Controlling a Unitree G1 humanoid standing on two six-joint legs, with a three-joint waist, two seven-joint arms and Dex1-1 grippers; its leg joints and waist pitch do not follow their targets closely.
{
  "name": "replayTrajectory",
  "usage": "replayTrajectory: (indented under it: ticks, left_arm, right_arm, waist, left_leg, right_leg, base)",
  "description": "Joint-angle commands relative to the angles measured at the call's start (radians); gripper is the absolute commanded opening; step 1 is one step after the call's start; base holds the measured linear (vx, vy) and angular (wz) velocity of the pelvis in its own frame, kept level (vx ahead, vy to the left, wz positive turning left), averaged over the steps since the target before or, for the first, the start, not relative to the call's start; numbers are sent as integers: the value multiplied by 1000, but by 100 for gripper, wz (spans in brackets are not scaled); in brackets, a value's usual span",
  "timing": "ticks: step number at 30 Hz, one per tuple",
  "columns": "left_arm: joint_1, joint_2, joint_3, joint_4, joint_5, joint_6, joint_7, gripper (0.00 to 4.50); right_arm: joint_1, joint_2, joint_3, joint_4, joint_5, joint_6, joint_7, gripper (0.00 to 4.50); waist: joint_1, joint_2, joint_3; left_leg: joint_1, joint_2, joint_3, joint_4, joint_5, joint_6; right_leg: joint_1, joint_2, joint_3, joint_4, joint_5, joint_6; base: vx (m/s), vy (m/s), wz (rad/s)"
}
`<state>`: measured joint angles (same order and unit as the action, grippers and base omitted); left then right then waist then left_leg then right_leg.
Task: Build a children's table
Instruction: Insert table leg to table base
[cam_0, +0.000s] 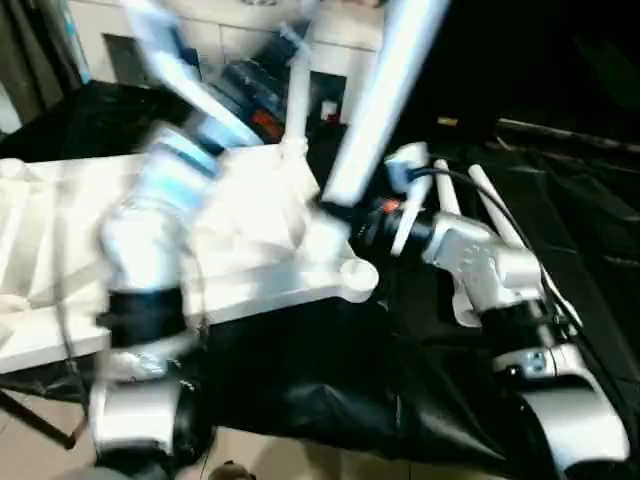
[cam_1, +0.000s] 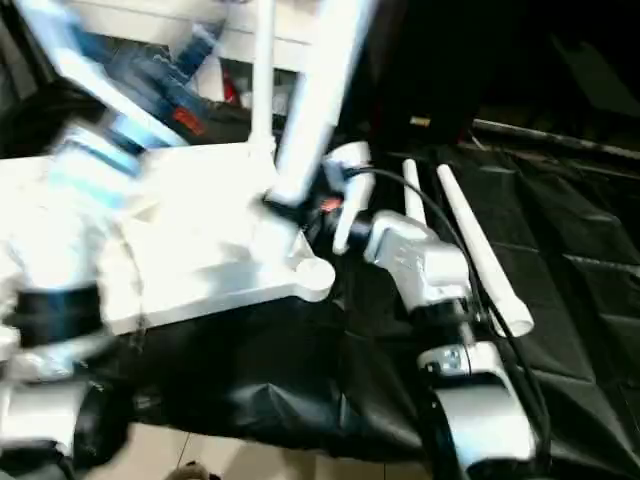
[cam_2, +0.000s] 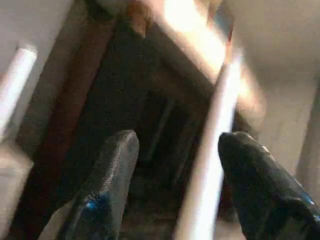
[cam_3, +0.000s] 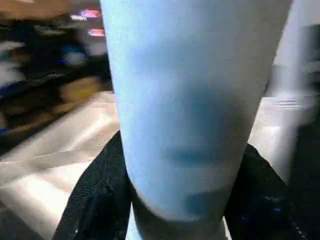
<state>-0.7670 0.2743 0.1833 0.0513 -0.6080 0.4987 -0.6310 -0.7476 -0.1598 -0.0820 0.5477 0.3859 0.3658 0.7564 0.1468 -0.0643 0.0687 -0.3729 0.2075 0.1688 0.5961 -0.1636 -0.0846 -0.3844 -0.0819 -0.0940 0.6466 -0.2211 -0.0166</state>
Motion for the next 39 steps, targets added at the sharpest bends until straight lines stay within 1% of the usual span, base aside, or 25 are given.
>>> replayTrajectory:
  ticks: [1, 2, 3, 4, 5, 6, 7, 8, 9, 10, 11, 14, 15, 16, 17, 19, 20, 22, 26, 27, 29, 35, 37, 38, 39]
  left_arm:
    - [47, 57, -174, 37, 165, -29, -97, 300]
    - [75, 109, -264, 66, 250, -67, -145, 300]
    - [98, 151, -337, 95, 315, -95, -183, 300]
    - [116, 171, -379, 119, 348, -113, -210, 300]
    - [128, 183, -405, 133, 362, -114, -227, 300]
    - [133, 186, -413, 140, 360, -113, -233, 300]
    - [142, 184, -425, 151, 346, -101, -251, 300]
    - [146, 185, -432, 155, 340, -90, -258, 300]
    - [153, 190, -455, 165, 337, -71, -282, 300]
    - [154, 191, -461, 169, 336, -67, -289, 300]
    - [156, 193, -472, 179, 338, -56, -300, 300]
    - [154, 197, -493, 211, 370, -76, -319, 300]
    - [151, 200, -511, 245, 400, -92, -331, 300]
    - [150, 206, -528, 270, 425, -103, -345, 271]
    - [148, 210, -538, 286, 439, -103, -356, 271]
    - [153, 219, -555, 294, 456, -83, -353, 263]
    - [154, 222, -561, 296, 463, -81, -350, 245]
    - [155, 225, -567, 304, 474, -82, -341, 223]
    - [157, 231, -577, 317, 492, -85, -331, 206]
    - [156, 230, -576, 326, 500, -86, -322, 182]
    - [151, 224, -569, 345, 506, -98, -321, 177]
    - [142, 220, -566, 371, 520, -111, -338, 123]
    - [139, 216, -563, 379, 523, -112, -340, 110]
    - [139, 215, -562, 381, 523, -112, -345, 90]
    - [139, 215, -562, 382, 524, -112, -345, 90]
  right_arm:
    - [3, -26, -21, 10, -47, -54, -50, 193]
    - [10, -38, -11, 6, -72, -59, -61, 193]
    - [17, -52, 4, 1, -97, -61, -67, 193]
    - [26, -66, 21, -10, -118, -60, -66, 193]
    - [34, -76, 32, -21, -130, -55, -63, 193]
    - [38, -80, 36, -27, -135, -54, -62, 193]
    - [49, -89, 43, -40, -140, -51, -67, 193]
    - [53, -93, 46, -44, -142, -50, -71, 193]
    - [62, -103, 54, -49, -153, -49, -85, 193]
    - [63, -105, 55, -49, -156, -51, -89, 193]
    - [66, -107, 57, -47, -159, -52, -97, 193]
    - [70, -107, 58, -45, -165, -57, -100, 193]
    - [74, -106, 58, -48, -169, -59, -101, 193]
    - [79, -103, 59, -57, -170, -54, -100, 193]
    - [83, -102, 61, -67, -170, -48, -99, 193]
    - [91, -99, 65, -81, -166, -41, -100, 193]
    - [93, -98, 66, -85, -166, -40, -102, 193]
    - [96, -97, 67, -91, -165, -38, -103, 193]
    - [102, -94, 69, -98, -164, -37, -107, 193]
    - [105, -93, 69, -99, -164, -38, -108, 193]
    - [109, -91, 70, -105, -165, -36, -109, 193]
    - [111, -90, 70, -114, -164, -31, -108, 193]
    - [110, -90, 70, -115, -163, -29, -107, 193]
    - [110, -90, 71, -117, -162, -27, -105, 193]
    - [110, -90, 72, -118, -162, -27, -104, 193]
  waist:
    - [-3, 33, -85]
    - [-1, 32, -85]
    - [-2, 51, -85]
    - [-5, 40, -85]
    - [-5, 38, -85]
    - [-5, 40, -87]
    - [-4, 58, -89]
    - [-7, 52, -88]
    - [-6, 54, -88]
    - [-9, 48, -85]
    - [-9, 51, -84]
    - [-10, 53, -82]
    - [-9, 57, -82]
    - [-10, 61, -83]
    - [-11, 61, -83]
    - [-12, 64, -85]
    - [-13, 68, -87]
    - [-12, 69, -87]
    - [-10, 71, -86]
    - [-10, 72, -86]
    - [-10, 73, -85]
    - [-10, 72, -86]
    - [-9, 73, -85]
    - [-9, 76, -86]
    - [-10, 75, -85]
  left_leg:
    - [23, 23, -7, -68, -117, -65]
    - [23, 23, -8, -68, -121, -64]
    - [22, 22, -8, -68, -127, -69]
    - [21, 21, -8, -68, -130, -70]
    - [19, 21, -7, -68, -131, -73]
    - [17, 20, -7, -67, -120, -76]
    - [18, 20, -8, -65, -121, -80]
    - [17, 20, -6, -65, -131, -80]
    - [18, 20, -7, -65, -142, -80]
    - [16, 19, -5, -65, -150, -71]
    - [15, 19, -5, -65, -152, -63]
    - [13, 17, -2, -64, -155, -44]
    - [13, 17, -3, -63, -154, -43]
    - [13, 18, -4, -64, -156, -39]
    - [14, 19, -4, -66, -157, -38]
    - [15, 20, -6, -65, -152, -39]
    - [16, 21, -7, -64, -151, -41]
    - [16, 21, -6, -64, -150, -37]
    - [17, 21, -6, -64, -166, -36]
    - [17, 22, -6, -65, -170, -38]
    - [17, 22, -7, -65, -173, -41]
    - [15, 21, -7, -65, -165, -37]
    - [16, 21, -7, -65, -173, -37]
    - [16, 21, -7, -65, -174, -38]
    - [16, 21, -7, -65, -176, -38]
  right_leg:
    - [49, -60, 55, -68, -7, -131]
    - [49, -60, 55, -68, -4, -128]
    - [48, -59, 56, -65, 3, -131]
    - [51, -58, 56, -68, 18, -130]
    - [53, -59, 56, -65, 27, -136]
    - [56, -60, 58, -60, 57, -150]
    - [54, -61, 57, -56, 81, -171]
    - [55, -61, 57, -60, 87, -180]
    - [58, -60, 57, -57, 92, -199]
    - [59, -60, 58, -59, 83, -210]
    - [59, -62, 58, -61, 62, -217]
    - [59, -63, 61, -67, 10, -212]
    - [59, -63, 61, -66, 3, -209]
    - [58, -63, 61, -69, -20, -198]
    - [57, -63, 61, -71, -23, -194]
    - [56, -61, 60, -67, -6, -193]
    - [55, -61, 59, -64, 17, -202]
    - [55, -61, 59, -63, 38, -217]
    - [54, -62, 59, -65, 17, -218]
    - [54, -63, 60, -67, 11, -218]
    - [54, -62, 59, -66, 13, -219]
    - [55, -63, 60, -65, 25, -220]
    - [55, -64, 60, -68, 12, -220]
    - [54, -63, 60, -67, 12, -221]
    - [54, -64, 60, -68, 12, -221]
  base:
    - [0, 0, 0]
    - [0, 0, 0]
    - [0, 0, 0]
    - [0, 0, 0]
    - [0, 0, 0]
    - [0, 0, 0]
    - [0, 0, 0]
    - [0, 0, 0]
    - [0, 0, 0]
    - [0, 0, 0]
    - [0, 0, 0]
    - [0, 0, 0]
    - [0, 0, 0]
    - [0, 0, 0]
    - [0, 0, 0]
    - [0, 0, 0]
    - [0, 0, 0]
    - [0, 0, 0]
    - [0, 0, 0]
    - [0, 0, 0]
    - [0, 0, 0]
    - [0, 0, 0]
    - [0, 0, 0]
    - [0, 0, 0]
    - [0, 0, 0]
